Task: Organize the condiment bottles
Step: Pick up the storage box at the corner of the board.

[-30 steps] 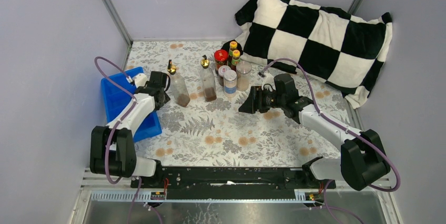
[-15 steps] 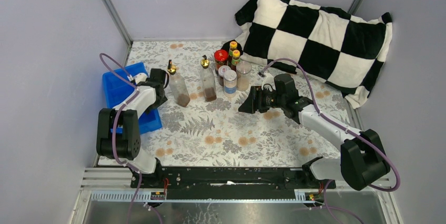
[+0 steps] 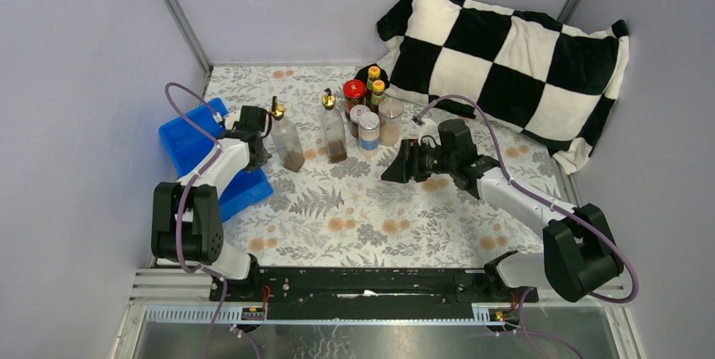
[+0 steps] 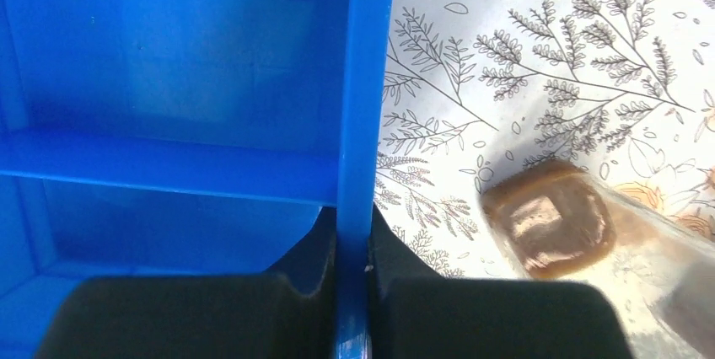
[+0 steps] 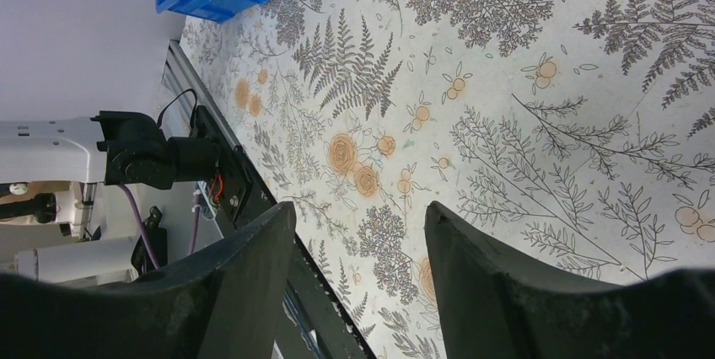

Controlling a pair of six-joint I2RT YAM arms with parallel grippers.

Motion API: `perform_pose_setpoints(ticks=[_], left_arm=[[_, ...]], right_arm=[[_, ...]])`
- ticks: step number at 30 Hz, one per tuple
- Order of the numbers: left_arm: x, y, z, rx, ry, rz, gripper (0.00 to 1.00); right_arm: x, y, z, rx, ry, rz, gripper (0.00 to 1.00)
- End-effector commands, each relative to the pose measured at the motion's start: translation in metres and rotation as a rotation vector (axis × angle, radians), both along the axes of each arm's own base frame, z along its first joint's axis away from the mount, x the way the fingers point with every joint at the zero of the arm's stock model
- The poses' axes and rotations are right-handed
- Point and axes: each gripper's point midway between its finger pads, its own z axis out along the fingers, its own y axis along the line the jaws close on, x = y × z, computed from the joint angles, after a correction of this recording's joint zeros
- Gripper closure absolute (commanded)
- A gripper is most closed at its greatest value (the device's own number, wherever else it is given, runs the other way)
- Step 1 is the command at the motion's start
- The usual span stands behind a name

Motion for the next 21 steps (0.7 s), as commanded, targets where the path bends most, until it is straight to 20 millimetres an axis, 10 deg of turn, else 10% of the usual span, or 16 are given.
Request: perform_pose_setpoints(ticks=[1, 21], left_arm=[[0.003, 0.024, 0.018, 0.029, -0.106, 0.162, 1.0], [0.003, 0.026, 0.151, 0.013, -0.434, 0.166, 1.0]], right_arm=[[-0.003, 0.006, 0.007, 0.041, -0.012, 0.029, 0.36], [-0.007, 0.007, 0.019, 0.07, -0.013, 0.026, 0.37]])
